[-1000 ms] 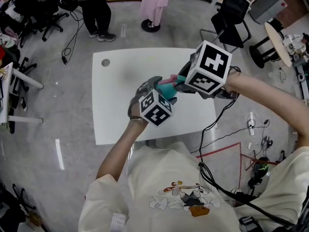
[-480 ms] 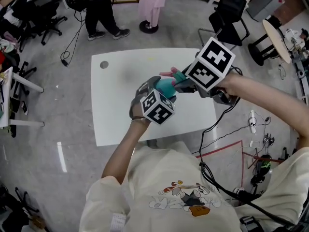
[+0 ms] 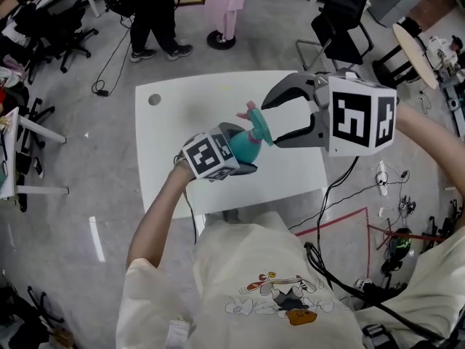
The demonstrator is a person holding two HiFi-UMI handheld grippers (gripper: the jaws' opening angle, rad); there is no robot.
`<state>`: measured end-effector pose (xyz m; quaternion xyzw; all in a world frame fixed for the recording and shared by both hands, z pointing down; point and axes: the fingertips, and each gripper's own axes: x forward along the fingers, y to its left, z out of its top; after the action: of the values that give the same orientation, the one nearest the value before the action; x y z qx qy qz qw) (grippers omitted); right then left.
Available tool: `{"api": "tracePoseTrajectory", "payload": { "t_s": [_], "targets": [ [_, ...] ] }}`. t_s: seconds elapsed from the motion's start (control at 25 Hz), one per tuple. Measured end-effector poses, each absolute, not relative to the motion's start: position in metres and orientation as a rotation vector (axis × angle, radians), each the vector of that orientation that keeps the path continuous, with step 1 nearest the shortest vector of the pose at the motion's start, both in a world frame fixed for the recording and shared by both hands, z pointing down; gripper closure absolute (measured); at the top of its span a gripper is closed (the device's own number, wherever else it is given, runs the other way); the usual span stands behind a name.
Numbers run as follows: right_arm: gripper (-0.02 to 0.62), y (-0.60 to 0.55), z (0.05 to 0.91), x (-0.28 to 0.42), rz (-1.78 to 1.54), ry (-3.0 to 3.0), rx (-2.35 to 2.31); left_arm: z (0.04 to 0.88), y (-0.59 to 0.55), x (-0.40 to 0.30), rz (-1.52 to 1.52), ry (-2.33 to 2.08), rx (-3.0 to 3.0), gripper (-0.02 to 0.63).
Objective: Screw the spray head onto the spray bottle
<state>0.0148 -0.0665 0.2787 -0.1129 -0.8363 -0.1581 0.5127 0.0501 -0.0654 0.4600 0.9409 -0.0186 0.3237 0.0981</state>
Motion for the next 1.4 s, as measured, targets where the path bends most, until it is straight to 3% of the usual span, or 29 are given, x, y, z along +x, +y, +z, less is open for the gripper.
{"api": "tracePoseTrajectory", "payload": {
  "t_s": [0.24, 0.48, 1.08, 1.16, 1.4],
  "targets": [
    [0.362, -0.036, 0.309, 0.030, -0.819, -1.656, -0.621, 0.461, -0.031, 0.056, 1.026, 0.338, 2.832, 0.198],
    [0.364, -0.021, 0.343, 0.044, -0.975, -1.414, -0.770, 0.465, -0.020, 0.062, 1.145, 0.417, 2.824, 0.198],
    [0.420, -0.019, 0.373, 0.054, -0.991, -1.315, -0.862, 0.464, -0.016, 0.067, 1.220, 0.458, 2.811, 0.198],
    [0.459, -0.020, 0.376, 0.052, -0.995, -1.316, -0.852, 0.465, -0.016, 0.069, 1.219, 0.445, 2.808, 0.198],
    [0.463, -0.037, 0.376, 0.049, -0.816, -1.402, -0.715, 0.466, -0.033, 0.067, 1.183, 0.250, 2.798, 0.198]
  ]
}}
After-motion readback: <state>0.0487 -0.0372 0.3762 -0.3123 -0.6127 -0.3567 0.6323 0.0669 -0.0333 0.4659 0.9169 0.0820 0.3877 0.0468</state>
